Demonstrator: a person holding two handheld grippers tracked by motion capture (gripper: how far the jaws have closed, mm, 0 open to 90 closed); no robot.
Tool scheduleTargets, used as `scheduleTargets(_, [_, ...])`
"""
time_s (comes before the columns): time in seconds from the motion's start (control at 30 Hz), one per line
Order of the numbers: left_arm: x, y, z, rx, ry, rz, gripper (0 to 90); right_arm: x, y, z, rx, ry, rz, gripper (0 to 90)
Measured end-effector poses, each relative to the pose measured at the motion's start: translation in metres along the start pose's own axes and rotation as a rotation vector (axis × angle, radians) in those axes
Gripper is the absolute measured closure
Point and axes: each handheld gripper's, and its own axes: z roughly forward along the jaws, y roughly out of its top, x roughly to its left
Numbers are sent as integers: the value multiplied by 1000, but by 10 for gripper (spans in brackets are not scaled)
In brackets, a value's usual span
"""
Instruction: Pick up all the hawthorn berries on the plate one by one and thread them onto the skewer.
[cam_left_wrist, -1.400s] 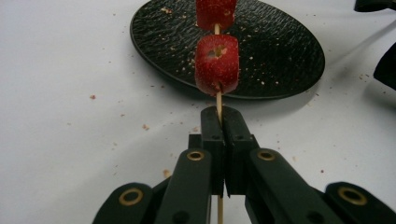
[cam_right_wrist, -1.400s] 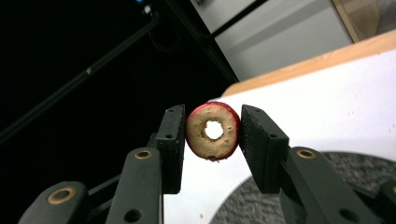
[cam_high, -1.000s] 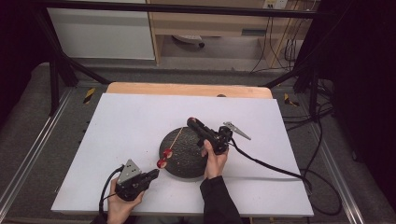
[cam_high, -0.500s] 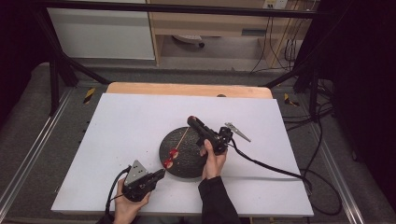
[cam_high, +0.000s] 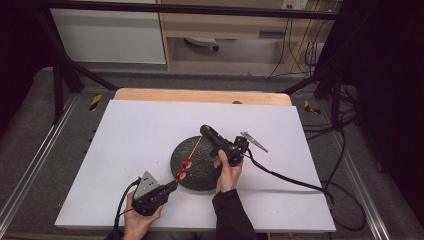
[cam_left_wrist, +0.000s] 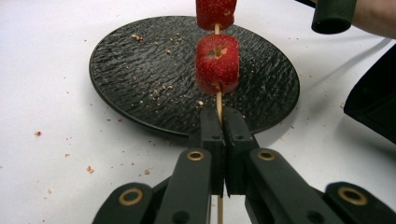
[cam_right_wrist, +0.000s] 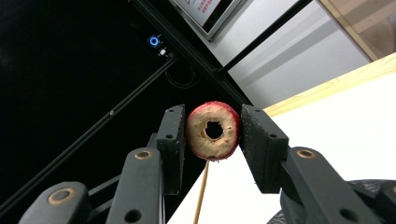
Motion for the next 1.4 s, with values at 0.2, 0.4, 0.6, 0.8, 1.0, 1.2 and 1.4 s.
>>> scheduleTargets(0.2, [-3,1,4,-9,2,-10,884,-1,-2,1,1,7,13,621])
scheduleTargets(0.4, [-7,2,9,-23,7,-27,884,-2,-5,1,-5,16,23,621])
scheduleTargets(0.6, [-11,4,12,-43,30,-49,884,-2,-7,0,-2,19,31,621])
scheduleTargets(0.8, [-13,6,17,-39,40,-60,883,-2,-10,0,3,17,31,622])
scheduleTargets(1.0, [-11,13,19,-50,41,-72,884,-3,-14,0,22,14,29,623])
scheduleTargets(1.2, [-8,18,22,-51,25,-81,884,-3,-16,-1,35,14,23,623])
scheduleTargets(1.4, [-7,24,26,-51,18,-82,884,-2,-19,-3,49,15,16,623])
